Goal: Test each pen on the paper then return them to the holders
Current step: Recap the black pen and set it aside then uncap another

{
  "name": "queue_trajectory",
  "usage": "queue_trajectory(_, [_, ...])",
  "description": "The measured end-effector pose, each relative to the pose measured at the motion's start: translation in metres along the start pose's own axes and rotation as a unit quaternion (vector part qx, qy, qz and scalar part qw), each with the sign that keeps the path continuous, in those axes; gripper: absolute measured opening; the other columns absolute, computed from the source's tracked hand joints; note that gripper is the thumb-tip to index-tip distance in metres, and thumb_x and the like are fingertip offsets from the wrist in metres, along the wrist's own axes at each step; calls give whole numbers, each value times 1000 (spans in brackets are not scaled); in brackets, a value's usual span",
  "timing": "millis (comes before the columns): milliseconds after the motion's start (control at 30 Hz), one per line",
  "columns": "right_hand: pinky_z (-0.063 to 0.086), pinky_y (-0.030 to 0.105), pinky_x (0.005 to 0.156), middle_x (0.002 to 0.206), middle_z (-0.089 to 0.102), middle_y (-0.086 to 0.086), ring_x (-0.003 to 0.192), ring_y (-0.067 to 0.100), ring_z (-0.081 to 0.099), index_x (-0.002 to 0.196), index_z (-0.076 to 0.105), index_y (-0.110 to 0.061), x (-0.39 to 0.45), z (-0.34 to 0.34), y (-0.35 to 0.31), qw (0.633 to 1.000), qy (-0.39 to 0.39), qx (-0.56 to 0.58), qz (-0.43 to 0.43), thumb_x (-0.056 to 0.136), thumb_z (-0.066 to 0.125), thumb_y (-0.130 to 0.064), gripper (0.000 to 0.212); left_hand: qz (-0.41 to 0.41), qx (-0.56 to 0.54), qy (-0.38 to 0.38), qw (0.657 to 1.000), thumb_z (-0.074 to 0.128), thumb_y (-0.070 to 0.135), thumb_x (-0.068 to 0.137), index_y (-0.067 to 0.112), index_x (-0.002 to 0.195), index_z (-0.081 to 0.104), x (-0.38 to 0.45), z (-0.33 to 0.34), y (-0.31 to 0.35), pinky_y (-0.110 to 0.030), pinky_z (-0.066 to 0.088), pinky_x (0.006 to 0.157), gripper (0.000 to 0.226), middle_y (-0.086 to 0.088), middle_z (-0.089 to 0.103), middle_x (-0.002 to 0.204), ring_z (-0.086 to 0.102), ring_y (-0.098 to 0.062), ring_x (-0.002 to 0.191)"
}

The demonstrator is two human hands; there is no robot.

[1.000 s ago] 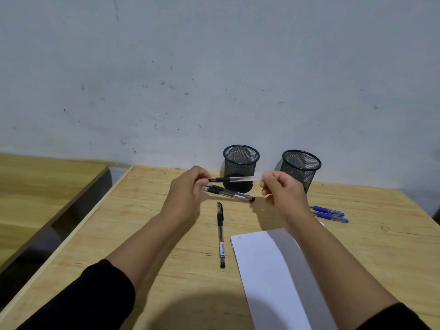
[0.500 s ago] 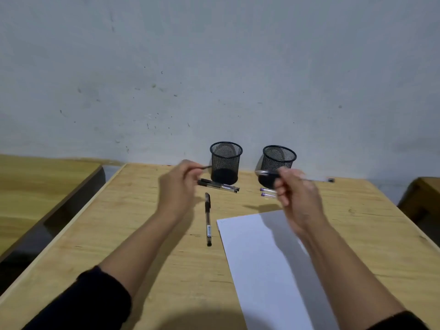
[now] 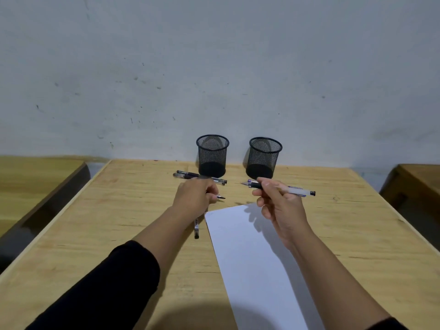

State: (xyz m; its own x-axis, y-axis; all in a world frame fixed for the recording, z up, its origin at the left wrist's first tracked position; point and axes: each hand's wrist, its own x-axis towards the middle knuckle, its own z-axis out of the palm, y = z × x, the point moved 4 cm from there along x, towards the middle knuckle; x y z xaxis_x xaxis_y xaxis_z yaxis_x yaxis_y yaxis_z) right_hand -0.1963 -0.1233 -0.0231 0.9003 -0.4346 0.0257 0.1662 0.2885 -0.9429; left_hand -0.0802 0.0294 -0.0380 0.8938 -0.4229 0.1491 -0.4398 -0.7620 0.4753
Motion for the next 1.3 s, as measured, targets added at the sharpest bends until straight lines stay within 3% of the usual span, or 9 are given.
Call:
queue_trajectory(133, [33, 15, 36, 67, 60, 6, 46, 5, 50, 89, 64, -11, 1, -3, 5, 1000, 10, -18, 12, 91, 56, -8, 9, -1, -10, -6, 1000, 66, 25, 82, 27, 92, 68, 2, 9, -4, -35, 43, 93, 11, 7, 70, 100, 58, -16, 101])
queue_trajectory(267, [31, 16, 36, 59, 54, 4, 43, 6, 45, 82, 62, -14, 1, -1, 11, 998, 20, -66, 14, 89, 59, -7, 10, -7, -40, 11, 999, 65, 27, 83, 29, 108, 66, -6, 1, -2, -38, 40, 101, 26, 4, 67, 116, 53, -19, 115])
queue_trajectory(367, [33, 15, 40, 54, 55, -1, 44, 6, 44, 80, 66, -18, 0, 1, 17, 994, 28, -104, 28, 87, 61, -7, 14, -2, -56, 55, 997, 64, 29, 83, 31, 106, 67, -33, -11, 3, -32, 43, 92, 23, -1, 64, 113, 54, -21, 108])
queue_trajectory(467, [35, 20, 48, 50, 53, -5, 50, 11, 42, 78, 70, -19, -1, 4, 21, 983, 32, -182, 19, 84, 62, -7, 16, 40, -45, 62, 996, 65, 34, 81, 29, 103, 69, -74, -9, 8, -22, 36, 81, 23, 5, 66, 108, 52, -14, 103])
queue_trajectory(633, [35, 22, 50, 55, 52, -3, 51, 12, 42, 75, 66, -21, -4, 18, 29, 976, 5, -219, 10, 85, 59, -9, 17, 92, -24, 23, 995, 61, 38, 84, 24, 111, 65, -106, 9, 5, -24, 36, 92, 31, 13, 67, 110, 47, -12, 109])
queue_trajectory(867, [38, 15, 45, 58, 59, -3, 48, 6, 48, 77, 66, -19, -4, 28, 38, 968, -40, -247, 11, 86, 60, -11, 14, 110, -28, 22, 993, 54, 38, 89, 20, 107, 64, -115, 14, 4, -26, 41, 84, 28, 10, 67, 106, 46, -14, 102])
queue_trajectory(1067, [42, 14, 57, 65, 61, -3, 61, 7, 53, 78, 66, -14, 4, 32, 45, 956, -45, -290, -19, 83, 61, -9, 9, 120, -14, 19, 993, 50, 38, 91, 19, 114, 60, -115, 15, 5, -24, 36, 87, 31, 8, 66, 112, 47, -17, 105])
queue_trajectory(1167, [41, 7, 58, 71, 62, -7, 65, 1, 53, 75, 66, -16, 5, 31, 49, 944, -49, -324, -36, 84, 59, -10, 13, 115, -13, 12, 993, 48, 40, 89, 18, 114, 61, -114, 17, 4, -27, 38, 88, 37, 6, 67, 112, 50, -19, 104])
queue_trajectory(1300, [41, 8, 59, 72, 62, -8, 67, 2, 54, 77, 67, -14, 6, 30, 52, 936, -56, -343, -47, 84, 59, -11, 11, 104, -9, 4, 995, 46, 42, 90, 20, 122, 58, -114, 16, 5, -26, 35, 96, 41, 6, 62, 125, 47, -17, 114])
